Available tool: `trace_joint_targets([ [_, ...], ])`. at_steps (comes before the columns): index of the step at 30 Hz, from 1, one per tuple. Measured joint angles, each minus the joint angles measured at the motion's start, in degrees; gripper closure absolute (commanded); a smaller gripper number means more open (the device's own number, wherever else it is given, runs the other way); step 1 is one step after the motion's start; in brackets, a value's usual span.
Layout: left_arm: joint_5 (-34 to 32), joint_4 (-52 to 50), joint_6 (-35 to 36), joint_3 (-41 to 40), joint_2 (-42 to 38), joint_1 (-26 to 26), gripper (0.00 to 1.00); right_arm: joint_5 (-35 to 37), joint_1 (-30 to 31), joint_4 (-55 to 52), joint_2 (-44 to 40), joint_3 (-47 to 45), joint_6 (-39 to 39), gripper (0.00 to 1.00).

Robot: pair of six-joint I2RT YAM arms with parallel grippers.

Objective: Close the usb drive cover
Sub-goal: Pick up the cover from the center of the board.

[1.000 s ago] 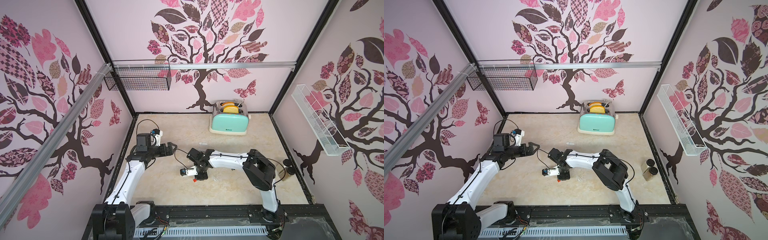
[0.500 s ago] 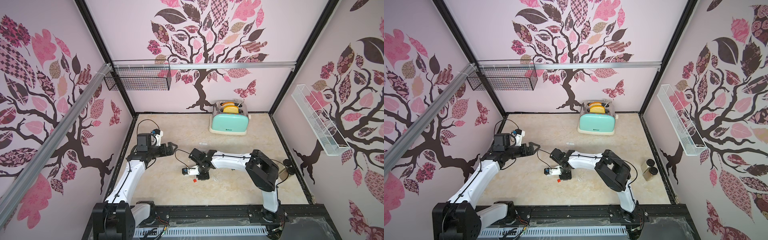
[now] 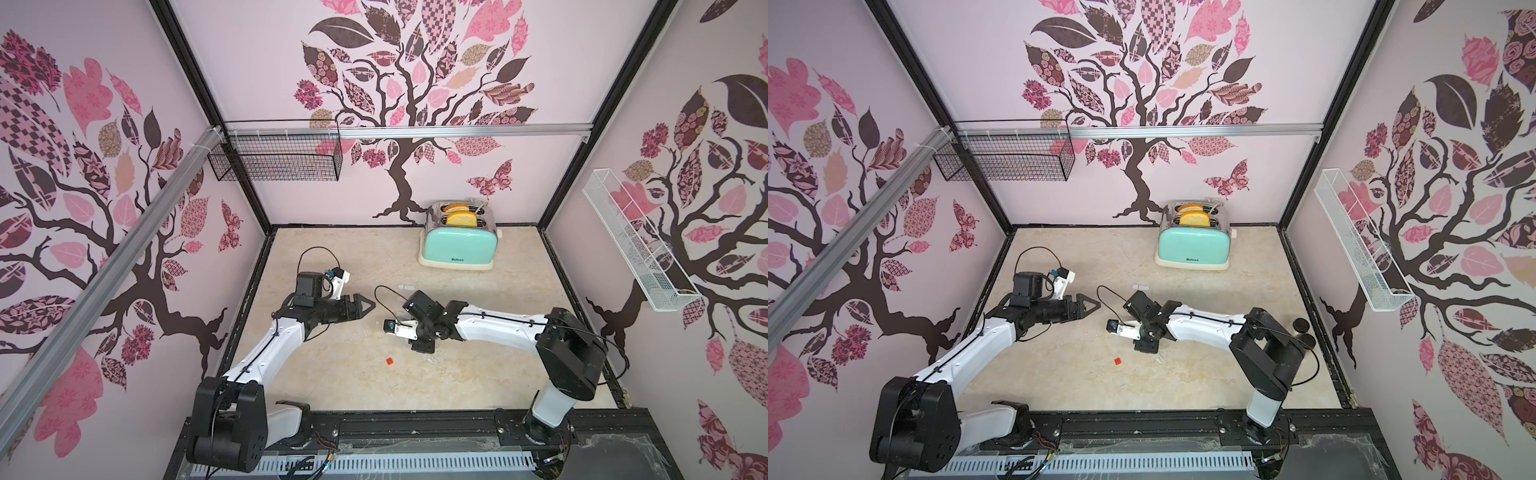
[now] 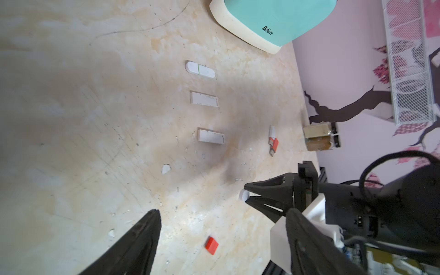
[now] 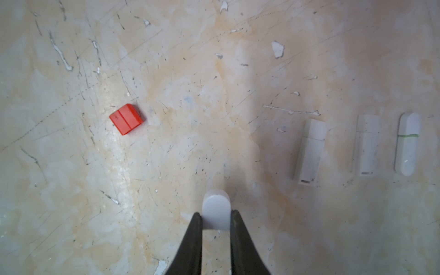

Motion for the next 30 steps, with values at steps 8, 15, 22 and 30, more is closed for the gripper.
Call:
trace_joint_targets([
  [8, 4.2, 3.2, -3.7, -0.1, 2.6, -3.0, 0.26, -2.8, -0.3, 8.5, -6.7, -5.2, 4.8, 0.82],
  [15, 5.5, 2.5, -3.6, 0.5, 3.9, -7.2, 0.35, -4.9, -0.3, 15.1, -10.7, -7.5, 7.8, 0.82],
  [22, 7.5, 0.2, -2.7, 3.7, 5.3, -12.0, 0.42, -5.8, -0.3, 18.5, -11.2, -8.1, 9.8, 0.83],
  [30, 8.0, -1.3, -2.5, 5.0, 8.1, -13.6, 0.56, -6.6, -0.3, 19.6, -11.3, -8.1, 11.1, 0.83],
])
